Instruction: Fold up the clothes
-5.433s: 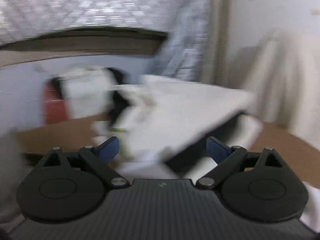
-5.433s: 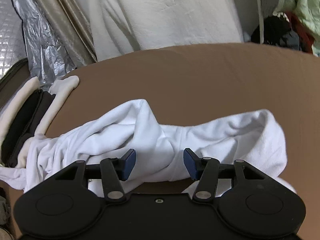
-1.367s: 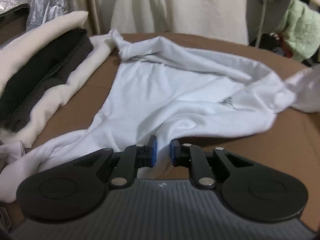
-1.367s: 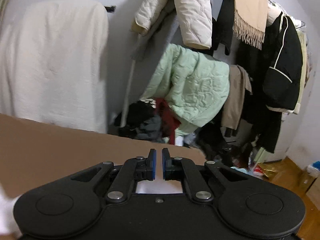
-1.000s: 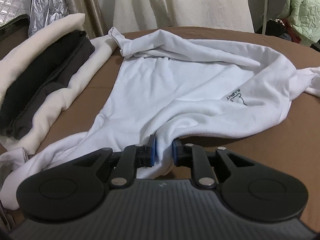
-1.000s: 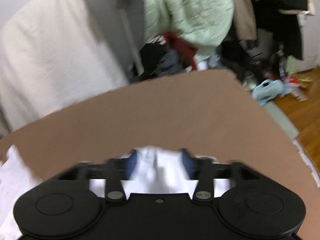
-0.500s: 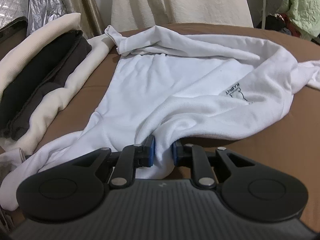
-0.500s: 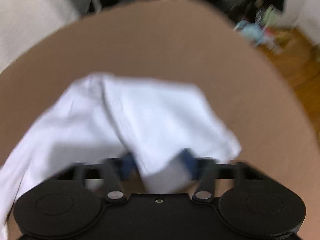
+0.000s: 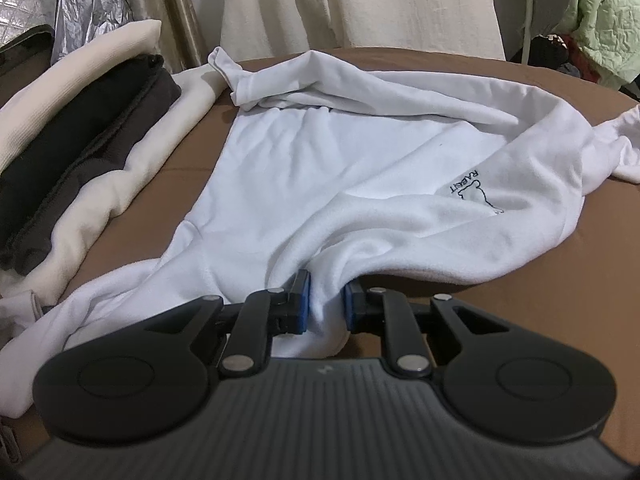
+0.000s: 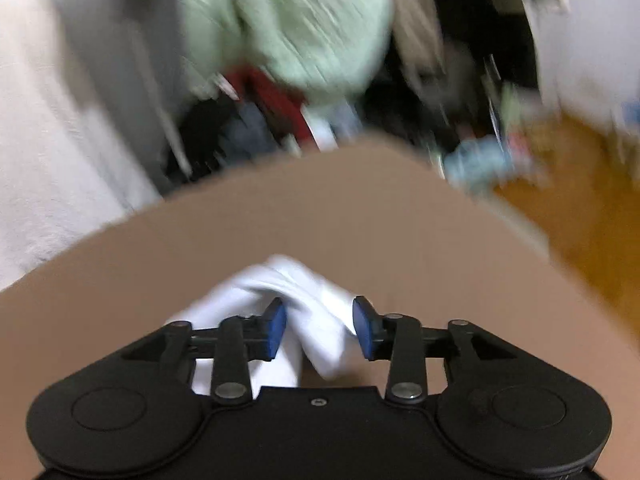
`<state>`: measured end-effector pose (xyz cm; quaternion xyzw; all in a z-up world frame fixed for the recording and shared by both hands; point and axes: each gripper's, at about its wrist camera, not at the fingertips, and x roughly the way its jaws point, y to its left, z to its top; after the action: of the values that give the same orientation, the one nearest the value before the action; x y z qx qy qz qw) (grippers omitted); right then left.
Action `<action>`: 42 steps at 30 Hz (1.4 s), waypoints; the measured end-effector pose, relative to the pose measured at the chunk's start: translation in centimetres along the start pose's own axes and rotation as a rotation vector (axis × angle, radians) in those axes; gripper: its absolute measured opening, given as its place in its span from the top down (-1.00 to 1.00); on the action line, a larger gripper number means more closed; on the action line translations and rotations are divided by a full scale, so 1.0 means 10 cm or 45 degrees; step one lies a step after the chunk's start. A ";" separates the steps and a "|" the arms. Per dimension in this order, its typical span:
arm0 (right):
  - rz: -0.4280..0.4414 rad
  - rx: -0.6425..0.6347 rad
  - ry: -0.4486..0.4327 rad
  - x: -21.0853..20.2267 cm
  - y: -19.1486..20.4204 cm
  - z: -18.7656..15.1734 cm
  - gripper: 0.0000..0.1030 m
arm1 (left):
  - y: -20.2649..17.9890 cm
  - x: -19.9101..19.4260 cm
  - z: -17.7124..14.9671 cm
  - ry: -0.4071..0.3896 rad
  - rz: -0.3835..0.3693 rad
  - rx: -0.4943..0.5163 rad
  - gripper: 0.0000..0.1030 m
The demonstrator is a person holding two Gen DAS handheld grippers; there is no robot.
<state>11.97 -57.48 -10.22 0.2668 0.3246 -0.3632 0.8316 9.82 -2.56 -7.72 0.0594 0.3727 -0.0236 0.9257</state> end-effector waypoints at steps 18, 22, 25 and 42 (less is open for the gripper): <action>0.281 0.179 0.215 0.35 -0.54 0.32 0.35 | 0.04 -0.03 0.04 -0.010 -0.015 -0.043 0.66; 0.345 0.080 -0.214 0.27 -0.27 0.45 0.43 | 0.11 -0.15 0.04 -0.002 -0.049 -0.102 0.62; 0.425 0.061 -0.313 0.23 -0.11 0.54 0.42 | 0.05 -0.11 -0.01 0.020 -0.016 -0.081 0.63; 0.278 0.043 -0.107 0.78 -0.35 -0.02 0.98 | -0.26 -0.05 0.03 0.013 0.076 0.142 0.77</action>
<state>13.26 -62.76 -16.79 0.2993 0.2523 -0.2866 0.8744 9.43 -5.18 -7.38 0.1221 0.3735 -0.0166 0.9194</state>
